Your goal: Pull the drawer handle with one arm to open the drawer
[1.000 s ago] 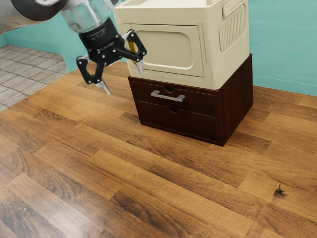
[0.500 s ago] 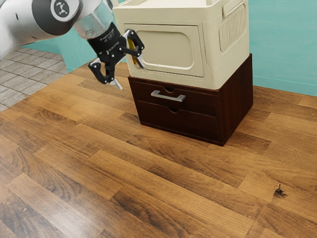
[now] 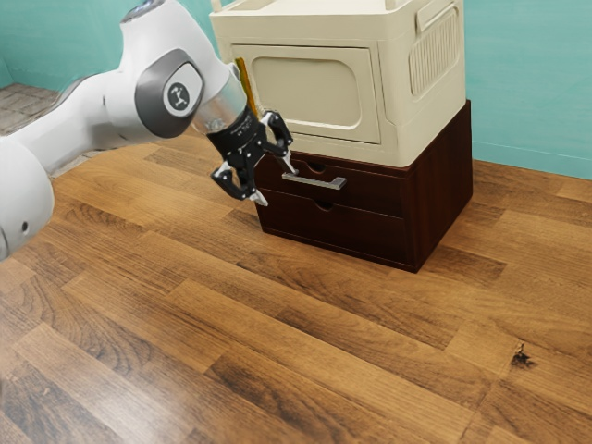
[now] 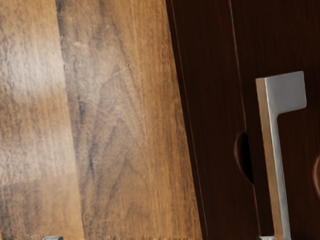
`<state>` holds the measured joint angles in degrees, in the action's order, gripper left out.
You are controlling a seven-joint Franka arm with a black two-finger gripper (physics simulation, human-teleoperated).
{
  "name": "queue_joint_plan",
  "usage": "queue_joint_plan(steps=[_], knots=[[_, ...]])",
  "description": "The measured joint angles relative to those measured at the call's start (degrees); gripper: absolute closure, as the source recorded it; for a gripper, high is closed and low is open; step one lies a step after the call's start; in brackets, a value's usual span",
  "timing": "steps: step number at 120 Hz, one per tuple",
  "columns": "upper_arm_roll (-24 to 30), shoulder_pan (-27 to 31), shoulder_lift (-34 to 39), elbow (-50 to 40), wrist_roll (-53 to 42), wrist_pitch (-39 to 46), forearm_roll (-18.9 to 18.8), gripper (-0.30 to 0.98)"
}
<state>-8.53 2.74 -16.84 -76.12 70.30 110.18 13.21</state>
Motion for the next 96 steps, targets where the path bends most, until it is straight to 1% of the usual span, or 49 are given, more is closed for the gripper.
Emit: queue_joint_plan(steps=[12,22,28,42,66,73,96], knots=[[0.05,-0.56,1.16,-4.73,-0.88,8.10,2.96,0.28],[0.18,-1.10,1.71,-7.59,-1.67,15.35,4.30,0.32],[0.13,-1.42,1.72,-8.53,-2.17,19.22,4.49,0.33],[-0.23,-2.23,1.55,-9.92,-3.18,25.86,3.52,0.35],[-1.32,-3.16,1.51,-12.48,-4.37,31.31,2.85,0.36],[-2.48,-3.39,1.69,-13.12,-4.64,32.14,2.67,0.36],[-3.19,-4.46,4.89,-17.10,-5.31,33.59,2.42,0.36]])
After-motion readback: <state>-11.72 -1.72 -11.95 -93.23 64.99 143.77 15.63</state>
